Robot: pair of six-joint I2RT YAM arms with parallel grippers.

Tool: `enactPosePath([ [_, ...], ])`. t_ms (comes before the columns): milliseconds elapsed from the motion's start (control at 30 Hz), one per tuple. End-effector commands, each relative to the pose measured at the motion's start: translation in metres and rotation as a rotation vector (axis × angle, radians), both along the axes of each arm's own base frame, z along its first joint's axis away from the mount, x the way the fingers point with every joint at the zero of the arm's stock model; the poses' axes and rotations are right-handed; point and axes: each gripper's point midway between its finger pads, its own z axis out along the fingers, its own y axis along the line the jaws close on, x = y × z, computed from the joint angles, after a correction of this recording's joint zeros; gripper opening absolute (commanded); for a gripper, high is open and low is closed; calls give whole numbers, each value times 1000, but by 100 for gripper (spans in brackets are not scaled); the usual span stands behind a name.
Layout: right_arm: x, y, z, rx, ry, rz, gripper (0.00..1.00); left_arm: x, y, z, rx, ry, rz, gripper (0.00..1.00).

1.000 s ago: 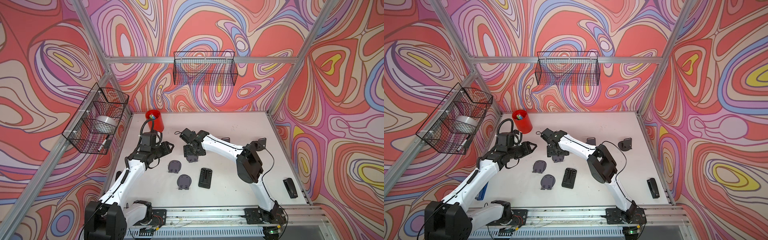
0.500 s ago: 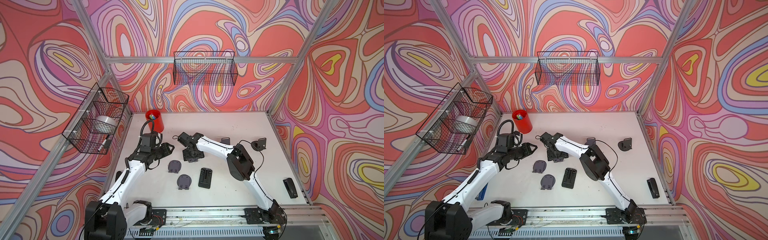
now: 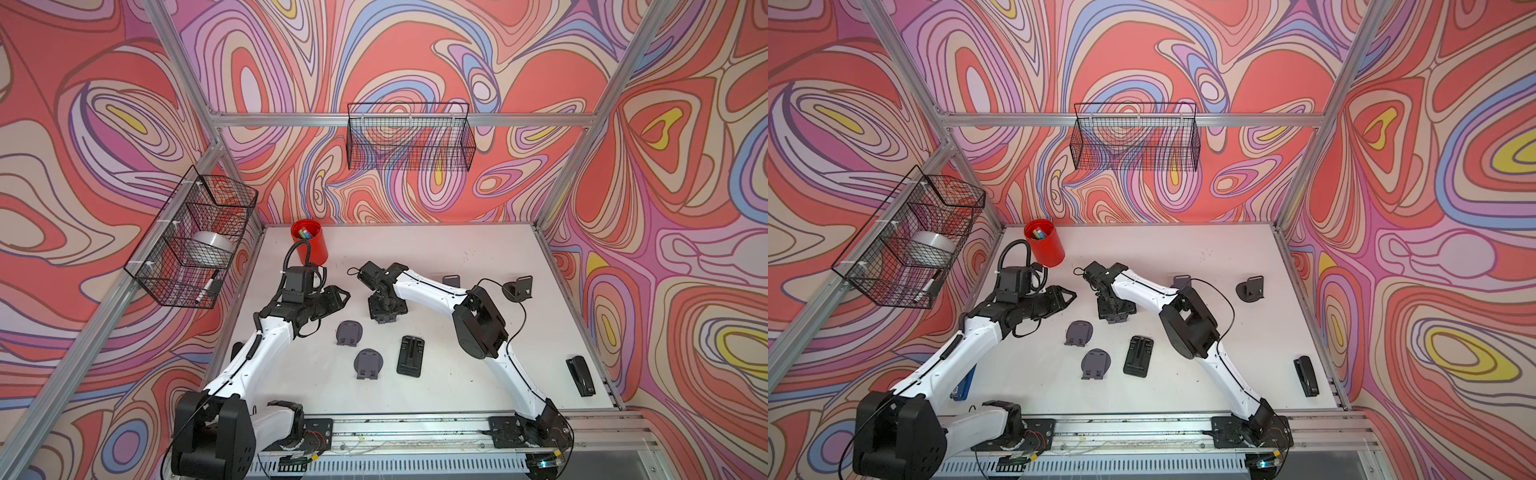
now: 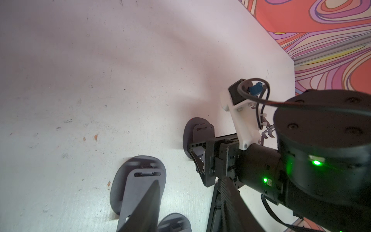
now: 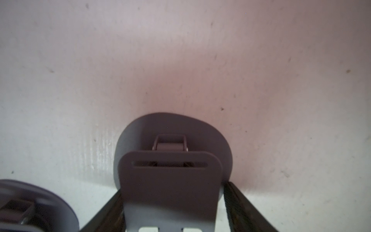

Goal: Open the phone stand
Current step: Pick up the phone stand at the center of the board.

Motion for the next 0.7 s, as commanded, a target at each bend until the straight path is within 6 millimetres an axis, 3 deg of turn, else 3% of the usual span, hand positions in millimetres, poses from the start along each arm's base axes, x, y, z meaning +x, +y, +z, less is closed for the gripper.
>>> enactPosePath([
  [0,3,-1,-15,-13,20,6,72,4,-1,0,-16,-3,2,45],
  [400,4,-6,-9,-11,12,-4,30,4,-4,-4,-34,12,-8,45],
  [667,6,-10,32,63,-44,-6,19,5,-30,-1,-171,-5,-108,46],
])
